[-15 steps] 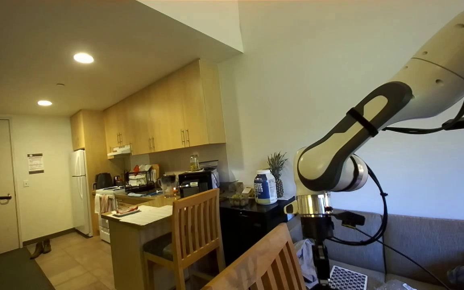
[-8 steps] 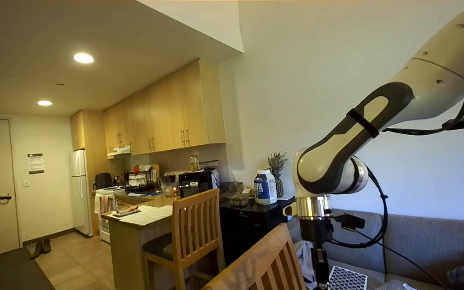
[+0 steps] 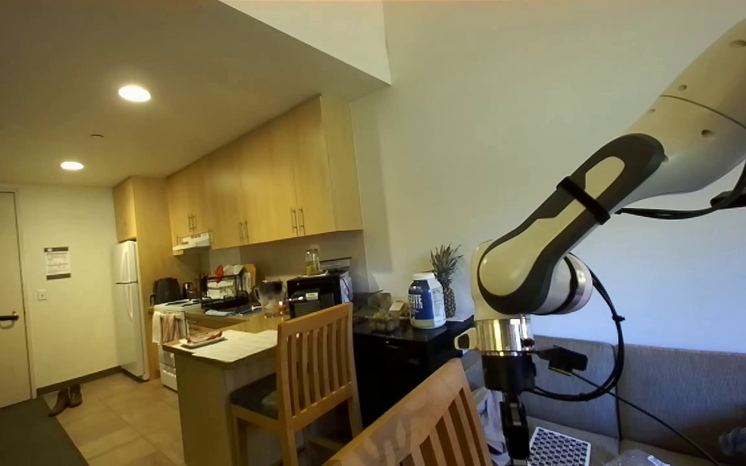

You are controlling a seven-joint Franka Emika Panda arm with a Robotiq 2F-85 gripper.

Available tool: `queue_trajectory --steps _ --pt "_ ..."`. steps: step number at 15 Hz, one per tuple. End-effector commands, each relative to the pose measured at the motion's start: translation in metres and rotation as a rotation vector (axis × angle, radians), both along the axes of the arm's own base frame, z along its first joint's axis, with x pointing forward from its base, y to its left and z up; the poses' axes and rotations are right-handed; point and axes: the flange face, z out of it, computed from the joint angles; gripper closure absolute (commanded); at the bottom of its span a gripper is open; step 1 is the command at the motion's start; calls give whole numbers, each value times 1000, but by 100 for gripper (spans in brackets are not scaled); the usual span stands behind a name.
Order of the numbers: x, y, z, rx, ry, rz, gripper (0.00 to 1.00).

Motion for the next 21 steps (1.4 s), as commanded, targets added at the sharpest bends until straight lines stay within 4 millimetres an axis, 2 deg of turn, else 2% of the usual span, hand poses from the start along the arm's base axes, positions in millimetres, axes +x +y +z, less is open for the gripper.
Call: queue_trajectory --steps 1,12,13,15,21 --pt "0 0 0 0 1 0 92" --pt "0 0 0 0 0 0 92" --pt "0 0 0 0 0 0 96" --pt "4 -3 2 1 -8 -3 96" --pt "15 -25 42 -7 -105 -59 96"
